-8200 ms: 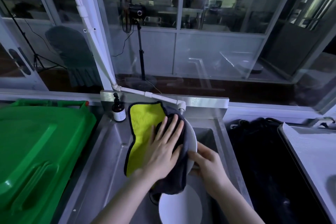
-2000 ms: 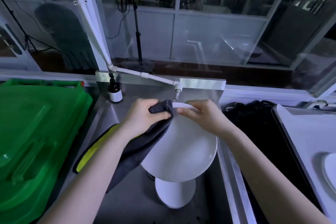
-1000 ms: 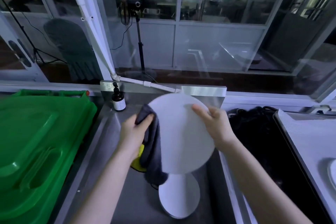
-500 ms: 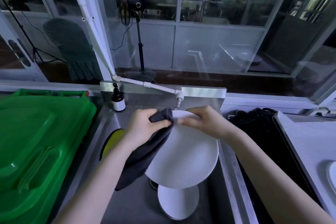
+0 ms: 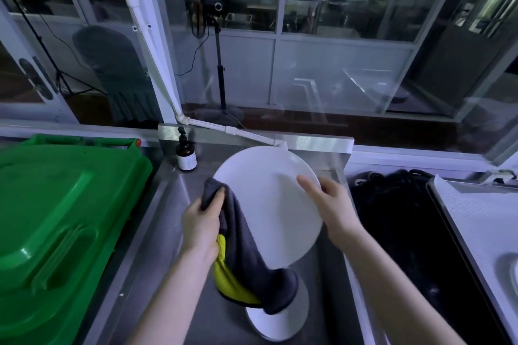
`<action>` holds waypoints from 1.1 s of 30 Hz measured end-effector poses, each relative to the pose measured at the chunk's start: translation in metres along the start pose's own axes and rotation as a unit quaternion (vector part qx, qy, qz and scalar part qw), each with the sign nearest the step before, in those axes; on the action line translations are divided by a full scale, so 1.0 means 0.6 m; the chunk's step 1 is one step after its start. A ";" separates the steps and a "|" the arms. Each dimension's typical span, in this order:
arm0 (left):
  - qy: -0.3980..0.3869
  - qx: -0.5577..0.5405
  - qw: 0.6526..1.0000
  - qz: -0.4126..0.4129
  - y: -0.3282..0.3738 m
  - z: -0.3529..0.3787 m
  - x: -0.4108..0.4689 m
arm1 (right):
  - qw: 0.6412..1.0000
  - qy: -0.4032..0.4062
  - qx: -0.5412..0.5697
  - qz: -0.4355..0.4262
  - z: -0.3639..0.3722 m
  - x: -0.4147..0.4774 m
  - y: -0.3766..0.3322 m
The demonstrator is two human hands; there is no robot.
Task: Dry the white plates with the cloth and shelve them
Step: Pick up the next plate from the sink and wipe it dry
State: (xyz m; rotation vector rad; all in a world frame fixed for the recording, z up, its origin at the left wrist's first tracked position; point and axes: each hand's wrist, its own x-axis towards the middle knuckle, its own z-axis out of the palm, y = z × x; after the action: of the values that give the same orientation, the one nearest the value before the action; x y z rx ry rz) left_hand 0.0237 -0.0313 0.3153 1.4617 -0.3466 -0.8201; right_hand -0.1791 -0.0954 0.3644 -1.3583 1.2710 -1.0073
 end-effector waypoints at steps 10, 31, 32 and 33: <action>-0.181 0.088 0.979 0.035 0.036 0.004 0.009 | 0.994 -0.081 -0.068 -0.008 -0.013 0.021 -0.031; -0.096 0.019 0.994 -0.050 0.069 0.010 0.056 | 0.617 -0.153 -0.542 -0.550 -0.018 -0.043 0.011; -0.091 0.016 0.994 -0.066 0.067 0.004 0.060 | 0.616 -0.140 -0.533 -0.562 -0.016 -0.045 0.013; -0.114 0.016 0.989 -0.093 0.070 -0.006 0.066 | 0.626 -0.132 -0.522 -0.564 -0.014 -0.047 0.015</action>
State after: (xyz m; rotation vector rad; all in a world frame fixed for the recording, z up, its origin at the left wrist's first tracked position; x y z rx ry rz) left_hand 0.0648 -0.0592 0.3445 1.4474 -0.4000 -1.1408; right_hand -0.1918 -0.0679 0.3584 -3.3290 0.5712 -0.6615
